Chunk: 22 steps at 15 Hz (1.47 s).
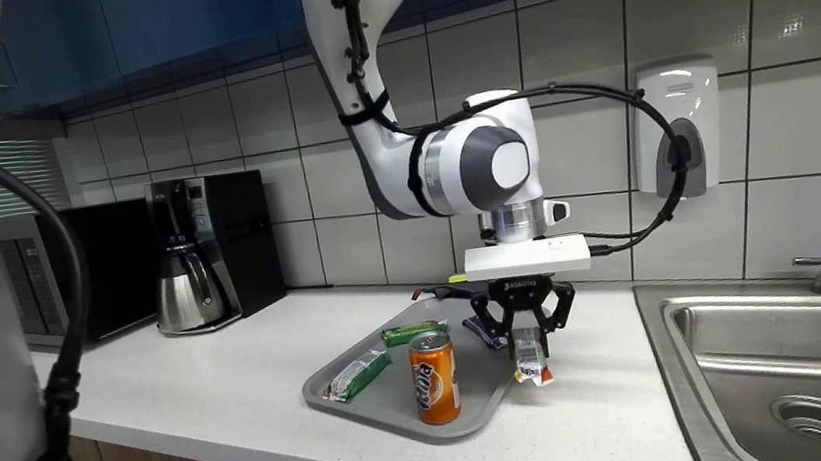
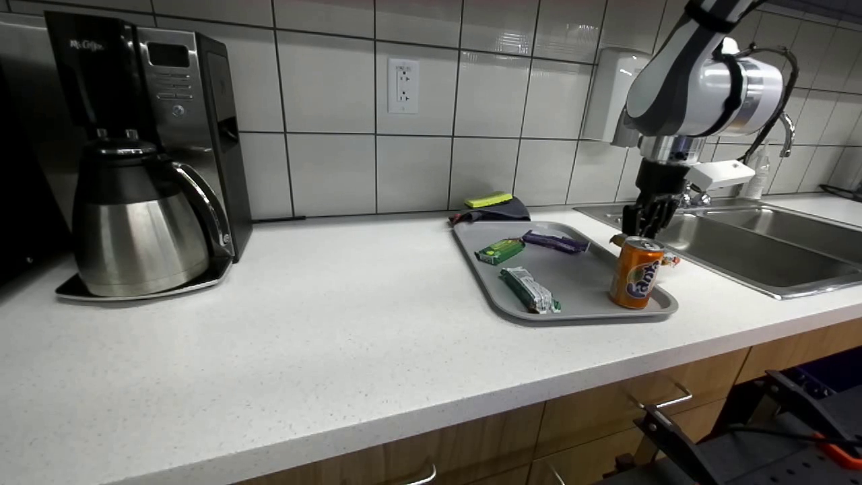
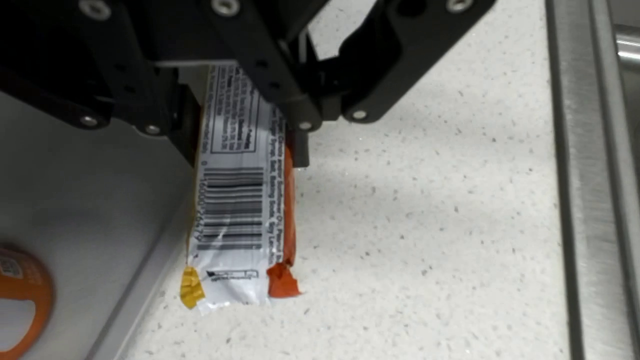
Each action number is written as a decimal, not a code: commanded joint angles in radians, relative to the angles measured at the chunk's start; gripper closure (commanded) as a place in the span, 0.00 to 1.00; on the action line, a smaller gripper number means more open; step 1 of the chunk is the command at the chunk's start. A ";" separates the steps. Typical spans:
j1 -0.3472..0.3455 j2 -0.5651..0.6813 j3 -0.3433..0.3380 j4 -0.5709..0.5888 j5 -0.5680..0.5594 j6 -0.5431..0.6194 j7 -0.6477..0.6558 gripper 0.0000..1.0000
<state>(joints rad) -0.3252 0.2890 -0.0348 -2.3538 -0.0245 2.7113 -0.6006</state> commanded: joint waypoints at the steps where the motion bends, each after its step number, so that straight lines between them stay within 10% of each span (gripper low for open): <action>1: 0.015 -0.008 0.028 0.023 0.021 -0.028 -0.055 0.82; 17: 0.086 0.144 0.083 0.147 -0.013 -0.060 -0.062 0.82; 18: 0.085 0.144 0.082 0.148 -0.017 -0.061 -0.064 0.32; 22: 0.072 0.116 0.086 0.130 -0.014 -0.058 -0.083 0.11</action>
<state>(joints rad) -0.2338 0.4327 0.0420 -2.2265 -0.0324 2.6905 -0.6488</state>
